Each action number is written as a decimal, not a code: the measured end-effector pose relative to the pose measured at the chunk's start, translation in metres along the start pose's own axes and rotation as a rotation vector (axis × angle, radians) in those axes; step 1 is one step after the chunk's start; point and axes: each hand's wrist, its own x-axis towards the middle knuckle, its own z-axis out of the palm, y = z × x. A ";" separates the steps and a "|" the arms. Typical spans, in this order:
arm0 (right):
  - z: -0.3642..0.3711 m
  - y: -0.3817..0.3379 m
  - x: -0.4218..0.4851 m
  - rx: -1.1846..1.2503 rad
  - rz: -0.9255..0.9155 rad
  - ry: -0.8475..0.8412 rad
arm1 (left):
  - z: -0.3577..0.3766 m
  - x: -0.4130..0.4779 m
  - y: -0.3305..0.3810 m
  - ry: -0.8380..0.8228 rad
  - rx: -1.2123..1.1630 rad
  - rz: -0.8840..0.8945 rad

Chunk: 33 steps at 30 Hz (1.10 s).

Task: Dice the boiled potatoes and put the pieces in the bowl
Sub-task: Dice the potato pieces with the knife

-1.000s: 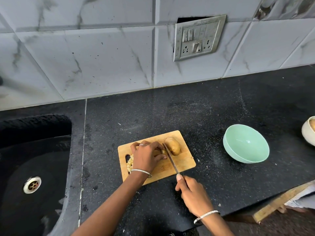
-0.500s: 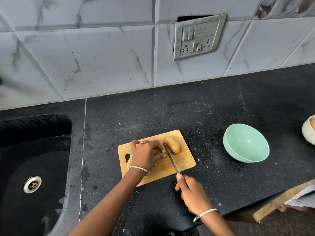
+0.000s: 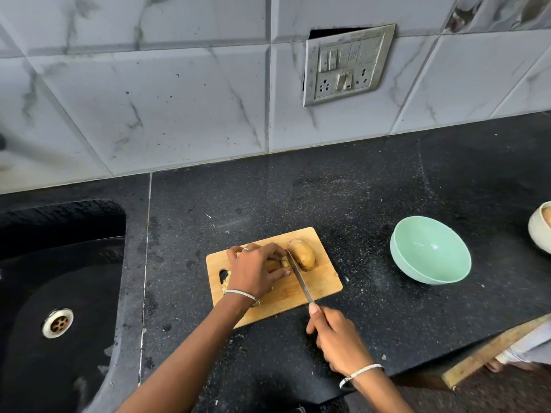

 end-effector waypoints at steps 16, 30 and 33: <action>0.003 -0.006 -0.004 -0.003 -0.004 0.025 | 0.002 0.001 -0.003 -0.003 -0.007 0.000; 0.003 -0.013 -0.002 -0.082 -0.033 0.045 | 0.005 0.002 -0.007 0.025 -0.036 -0.009; 0.003 -0.012 -0.002 -0.046 -0.037 0.051 | 0.006 0.002 -0.008 0.027 -0.046 -0.012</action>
